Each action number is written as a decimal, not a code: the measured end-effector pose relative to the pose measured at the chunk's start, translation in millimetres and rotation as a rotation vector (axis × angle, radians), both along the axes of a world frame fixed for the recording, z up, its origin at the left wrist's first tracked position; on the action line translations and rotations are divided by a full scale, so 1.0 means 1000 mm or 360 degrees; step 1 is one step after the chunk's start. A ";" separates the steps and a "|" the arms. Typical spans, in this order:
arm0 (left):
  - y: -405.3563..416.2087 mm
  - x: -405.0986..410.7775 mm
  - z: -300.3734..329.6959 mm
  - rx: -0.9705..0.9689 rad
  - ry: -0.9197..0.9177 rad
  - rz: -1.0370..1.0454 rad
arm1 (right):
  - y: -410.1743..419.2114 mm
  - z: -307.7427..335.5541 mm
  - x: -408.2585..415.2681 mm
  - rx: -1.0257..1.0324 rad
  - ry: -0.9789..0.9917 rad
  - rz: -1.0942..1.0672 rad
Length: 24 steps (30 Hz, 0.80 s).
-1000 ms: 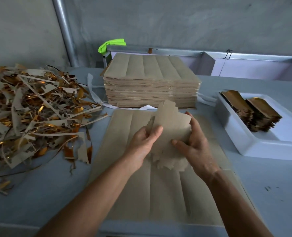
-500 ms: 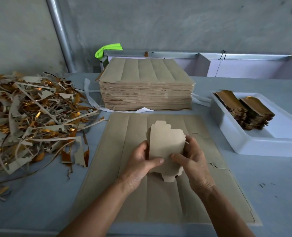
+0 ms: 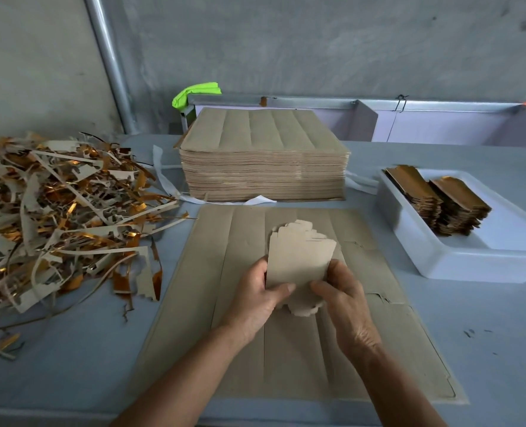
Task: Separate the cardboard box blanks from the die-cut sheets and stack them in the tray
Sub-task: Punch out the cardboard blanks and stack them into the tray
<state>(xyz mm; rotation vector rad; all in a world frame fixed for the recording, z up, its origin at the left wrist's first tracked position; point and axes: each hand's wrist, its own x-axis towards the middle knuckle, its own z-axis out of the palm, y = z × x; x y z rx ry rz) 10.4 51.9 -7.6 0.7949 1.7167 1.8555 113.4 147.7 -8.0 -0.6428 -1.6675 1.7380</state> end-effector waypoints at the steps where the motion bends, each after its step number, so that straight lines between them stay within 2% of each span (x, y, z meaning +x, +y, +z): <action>1: 0.001 -0.001 0.004 0.0000 0.0154 0.0052 | 0.002 0.003 0.000 -0.0051 0.0014 -0.0076; 4: 0.001 -0.009 0.015 -0.0113 0.0971 0.0305 | 0.010 0.020 0.001 -0.0373 0.0010 -0.0201; 6: -0.002 -0.014 0.019 -0.0216 0.1633 0.0450 | 0.016 0.029 0.001 -0.0738 0.0030 -0.0069; 8: -0.005 -0.013 0.016 -0.0234 0.2129 0.0506 | 0.017 0.039 -0.001 -0.0973 -0.0016 0.0066; 10: -0.007 -0.010 0.013 -0.0248 0.2357 0.0459 | 0.016 0.043 -0.005 -0.0992 -0.0094 0.0060; 12: -0.007 -0.010 0.012 -0.0283 0.2389 0.0384 | 0.015 0.040 -0.009 -0.0912 -0.0232 -0.0022; 15: -0.011 -0.021 0.007 -0.0365 0.2271 0.0327 | 0.021 0.031 -0.006 -0.0758 -0.0264 -0.0073; 16: -0.014 -0.026 0.005 -0.0391 0.2131 0.0319 | 0.023 0.029 -0.003 -0.0674 -0.0240 -0.0079; 17: -0.018 -0.031 0.004 -0.0377 0.1865 0.0319 | 0.026 0.028 -0.001 -0.0582 -0.0214 -0.0082; 20: -0.018 -0.037 0.017 -0.0199 0.0568 0.0338 | 0.029 0.024 0.004 -0.0339 -0.0131 0.0011; 21: -0.016 -0.039 0.021 -0.0156 0.0213 0.0287 | 0.028 0.023 0.004 -0.0277 -0.0098 0.0065; 22: -0.013 -0.041 0.023 -0.0153 -0.0007 0.0207 | 0.027 0.022 0.004 -0.0230 -0.0064 0.0125; 24: -0.011 -0.043 0.020 -0.0181 -0.0159 0.0031 | 0.025 0.019 0.005 -0.0109 -0.0044 0.0235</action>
